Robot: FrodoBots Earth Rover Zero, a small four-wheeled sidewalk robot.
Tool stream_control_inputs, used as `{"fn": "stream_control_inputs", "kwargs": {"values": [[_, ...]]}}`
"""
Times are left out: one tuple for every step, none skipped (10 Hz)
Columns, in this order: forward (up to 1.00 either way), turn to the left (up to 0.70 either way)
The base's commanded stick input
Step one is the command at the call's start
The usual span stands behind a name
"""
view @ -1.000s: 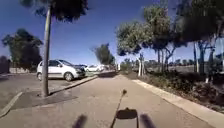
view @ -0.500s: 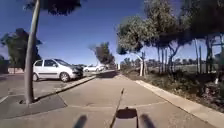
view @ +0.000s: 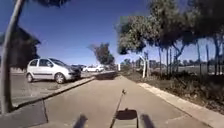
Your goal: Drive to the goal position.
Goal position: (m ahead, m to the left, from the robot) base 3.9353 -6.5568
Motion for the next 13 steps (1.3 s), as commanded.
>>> {"fn": "stream_control_inputs", "kwargs": {"values": [[1.0, 0.0], [1.0, 0.0], [1.0, 0.0], [1.0, 0.0], [1.0, 0.0], [1.0, 0.4], [1.0, 0.4], [1.0, 0.34], [1.0, 0.18], [1.0, 0.01], [1.0, 0.0], [1.0, 0.0], [1.0, 0.0]]}}
